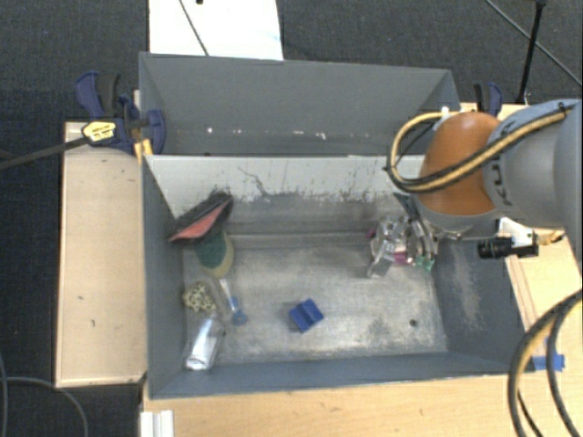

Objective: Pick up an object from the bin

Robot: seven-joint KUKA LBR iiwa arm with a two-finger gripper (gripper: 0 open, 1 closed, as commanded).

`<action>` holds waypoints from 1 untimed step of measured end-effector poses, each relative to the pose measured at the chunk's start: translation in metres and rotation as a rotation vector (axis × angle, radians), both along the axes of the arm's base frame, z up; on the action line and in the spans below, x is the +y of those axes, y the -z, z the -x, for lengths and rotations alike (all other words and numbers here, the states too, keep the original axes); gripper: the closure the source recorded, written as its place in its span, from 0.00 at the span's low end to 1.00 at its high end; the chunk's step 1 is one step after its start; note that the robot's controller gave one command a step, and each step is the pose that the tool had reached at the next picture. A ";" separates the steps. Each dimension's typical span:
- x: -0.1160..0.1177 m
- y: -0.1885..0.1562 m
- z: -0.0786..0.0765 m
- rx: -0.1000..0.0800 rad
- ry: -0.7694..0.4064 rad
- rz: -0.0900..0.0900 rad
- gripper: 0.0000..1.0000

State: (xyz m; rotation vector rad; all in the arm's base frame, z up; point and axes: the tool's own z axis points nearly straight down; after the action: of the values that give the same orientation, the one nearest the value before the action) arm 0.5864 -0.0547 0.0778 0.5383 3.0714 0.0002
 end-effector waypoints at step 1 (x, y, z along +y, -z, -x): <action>0.015 -0.146 0.010 0.011 0.073 -0.005 1.00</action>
Offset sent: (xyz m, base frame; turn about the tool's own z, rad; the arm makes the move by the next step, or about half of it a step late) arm -0.0127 0.0150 0.1400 0.0748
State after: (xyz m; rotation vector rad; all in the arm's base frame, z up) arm 0.5761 -0.0394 0.2236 0.6527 3.0616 0.0038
